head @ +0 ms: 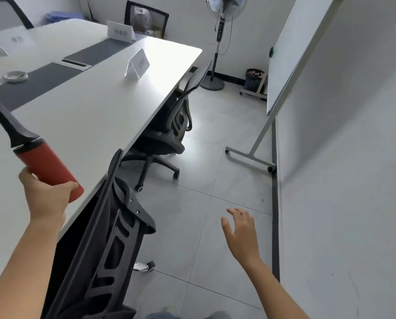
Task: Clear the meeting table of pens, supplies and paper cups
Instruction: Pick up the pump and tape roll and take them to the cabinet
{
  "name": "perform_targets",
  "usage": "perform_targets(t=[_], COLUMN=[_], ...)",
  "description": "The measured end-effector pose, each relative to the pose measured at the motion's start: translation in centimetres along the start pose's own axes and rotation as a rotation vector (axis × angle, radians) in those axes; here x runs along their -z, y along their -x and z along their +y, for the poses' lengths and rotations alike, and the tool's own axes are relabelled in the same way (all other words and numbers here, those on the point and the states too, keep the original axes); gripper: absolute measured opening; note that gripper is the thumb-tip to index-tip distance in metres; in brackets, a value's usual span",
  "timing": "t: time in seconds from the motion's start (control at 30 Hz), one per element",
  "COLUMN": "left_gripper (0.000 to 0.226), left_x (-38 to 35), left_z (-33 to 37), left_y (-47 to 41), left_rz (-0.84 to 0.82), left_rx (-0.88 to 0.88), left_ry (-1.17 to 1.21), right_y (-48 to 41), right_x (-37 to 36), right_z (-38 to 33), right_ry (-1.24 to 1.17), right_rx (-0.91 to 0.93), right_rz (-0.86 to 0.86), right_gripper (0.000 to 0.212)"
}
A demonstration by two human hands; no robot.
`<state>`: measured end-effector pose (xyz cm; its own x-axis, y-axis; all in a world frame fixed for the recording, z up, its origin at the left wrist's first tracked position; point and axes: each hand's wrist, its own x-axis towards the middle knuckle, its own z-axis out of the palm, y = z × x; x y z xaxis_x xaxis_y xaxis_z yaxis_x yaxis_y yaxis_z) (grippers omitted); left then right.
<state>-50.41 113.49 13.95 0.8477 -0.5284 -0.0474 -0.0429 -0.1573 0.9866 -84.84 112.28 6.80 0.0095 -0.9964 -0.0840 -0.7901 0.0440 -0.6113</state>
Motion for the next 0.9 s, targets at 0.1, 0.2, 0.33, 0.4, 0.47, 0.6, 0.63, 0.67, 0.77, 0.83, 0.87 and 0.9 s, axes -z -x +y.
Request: perform_targets(t=[0.1, 0.2, 0.33, 0.4, 0.47, 0.6, 0.63, 0.67, 0.77, 0.83, 0.87, 0.9], left_gripper=[0.066, 0.055, 0.052, 0.057, 0.063, 0.065, 0.062, 0.060, 0.057, 0.056, 0.056, 0.055], left_x=[-4.1, -7.6, -12.6, -15.4, -17.7, -21.1, -21.8, -22.6, -24.1, -24.7, -25.0, -25.2], left_z=[0.6, 0.4, 2.1, 3.2, 4.0, 3.5, 3.3, 3.2, 2.9, 2.6, 2.3, 2.0], left_y=[-1.8, -4.2, -4.2, -2.9, -1.5, -0.8, -0.9, -1.0, -2.6, -4.5, -5.7, -7.3], left_rz=[0.028, 0.108, 0.213, 0.242, 0.269, 0.306, 0.314, 0.320, 0.336, 0.359, 0.372, 0.390], left_rx=[0.004, 0.067, 0.025, -0.023, -0.030, 0.061, 0.089, 0.108, 0.147, 0.177, 0.190, 0.208], left_ry=[-0.027, -0.035, 0.040, 0.094, 0.134, 0.192, 0.195, 0.191, 0.164, 0.158, 0.158, 0.165], right_y=[-4.9, -11.4, -19.9, -23.6, -26.6, -31.4, -32.1, -32.8, -34.6, -36.0, -36.7, -37.7], right_x=[0.7, 1.5, 3.1, 3.7, 3.9, 2.3, 1.7, 1.0, -1.1, -2.4, -3.1, -4.0], right_z=[1.0, 1.8, 2.2, 1.9, 1.0, -1.0, -1.6, -2.2, -4.6, -6.3, -7.3, -8.4], right_ry=[-0.016, -0.021, -0.013, -0.012, -0.011, 0.014, 0.013, 0.011, -0.006, 0.021, 0.034, 0.041], right_rx=[0.010, 0.067, 0.169, 0.208, 0.278, 0.407, 0.436, 0.463, 0.535, 0.588, 0.615, 0.642], right_rz=[-0.032, -0.057, -0.086, -0.127, -0.180, -0.300, -0.331, -0.354, -0.422, -0.463, -0.470, -0.472], right_gripper=[0.060, 0.054, 0.050, 0.047, 0.055, 0.039, 0.037, 0.037, 0.039, 0.041, 0.041, 0.040])
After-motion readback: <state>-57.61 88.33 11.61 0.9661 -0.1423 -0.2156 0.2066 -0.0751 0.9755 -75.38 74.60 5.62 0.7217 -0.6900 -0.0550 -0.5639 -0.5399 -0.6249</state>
